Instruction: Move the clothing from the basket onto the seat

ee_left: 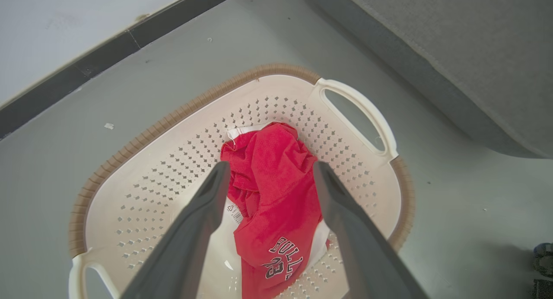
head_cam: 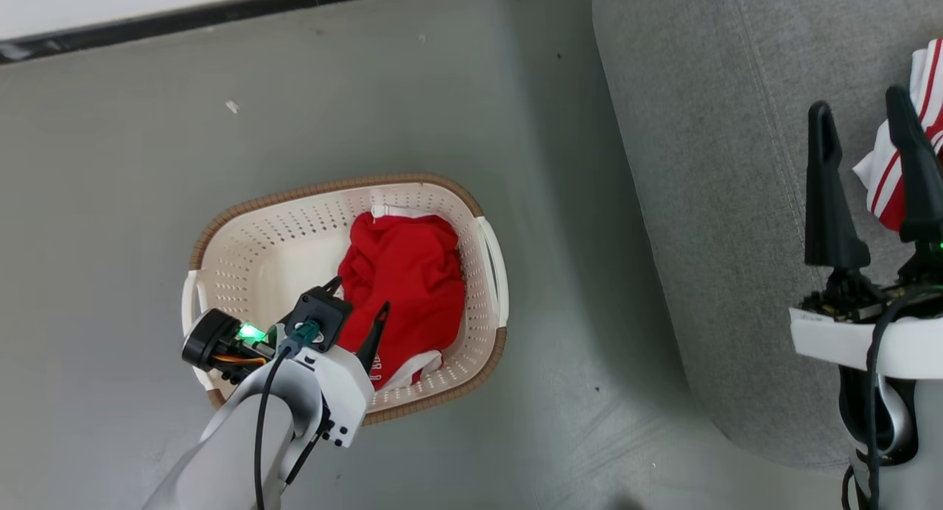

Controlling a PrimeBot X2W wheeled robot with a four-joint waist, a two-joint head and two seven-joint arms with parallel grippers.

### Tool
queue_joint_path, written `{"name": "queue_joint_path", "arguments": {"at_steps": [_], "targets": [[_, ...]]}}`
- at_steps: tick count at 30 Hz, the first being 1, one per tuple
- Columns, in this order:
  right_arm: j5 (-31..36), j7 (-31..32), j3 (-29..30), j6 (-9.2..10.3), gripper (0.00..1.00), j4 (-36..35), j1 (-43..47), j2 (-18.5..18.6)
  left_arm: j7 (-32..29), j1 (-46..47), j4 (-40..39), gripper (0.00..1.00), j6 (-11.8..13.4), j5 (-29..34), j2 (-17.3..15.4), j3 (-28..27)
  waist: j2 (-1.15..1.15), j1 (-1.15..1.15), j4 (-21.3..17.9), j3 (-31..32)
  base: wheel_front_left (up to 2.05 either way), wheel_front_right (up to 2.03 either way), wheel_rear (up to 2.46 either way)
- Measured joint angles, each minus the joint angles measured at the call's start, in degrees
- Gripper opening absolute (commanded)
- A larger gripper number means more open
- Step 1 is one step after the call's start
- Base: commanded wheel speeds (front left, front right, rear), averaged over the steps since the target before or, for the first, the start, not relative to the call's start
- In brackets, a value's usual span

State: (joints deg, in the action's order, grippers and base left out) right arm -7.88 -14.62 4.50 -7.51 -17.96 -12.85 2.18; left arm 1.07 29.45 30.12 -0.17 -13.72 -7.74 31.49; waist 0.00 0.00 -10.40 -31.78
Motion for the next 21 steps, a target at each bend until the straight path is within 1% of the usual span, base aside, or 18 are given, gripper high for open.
{"name": "queue_joint_path", "arguments": {"at_steps": [11,16,21], "targets": [[-0.4,0.0,-1.7,0.00,1.00,-0.9,-5.2,0.0,0.0,3.6,5.9,1.00,0.0,0.6,-0.4,-0.4,0.00,0.00,-1.9,-5.5,0.00,0.00,0.00],[-0.5,0.0,-1.8,0.00,1.00,-1.0,-5.4,0.1,0.5,5.8,8.5,1.00,0.0,1.8,-1.7,-0.6,0.00,0.00,-3.0,-8.7,0.00,0.00,0.00],[-1.2,0.0,-1.7,0.00,1.00,-1.5,-8.1,0.1,1.0,7.5,10.4,1.00,0.0,2.3,-1.9,-0.7,0.00,0.00,-3.8,-11.1,0.00,0.00,0.00]]}}
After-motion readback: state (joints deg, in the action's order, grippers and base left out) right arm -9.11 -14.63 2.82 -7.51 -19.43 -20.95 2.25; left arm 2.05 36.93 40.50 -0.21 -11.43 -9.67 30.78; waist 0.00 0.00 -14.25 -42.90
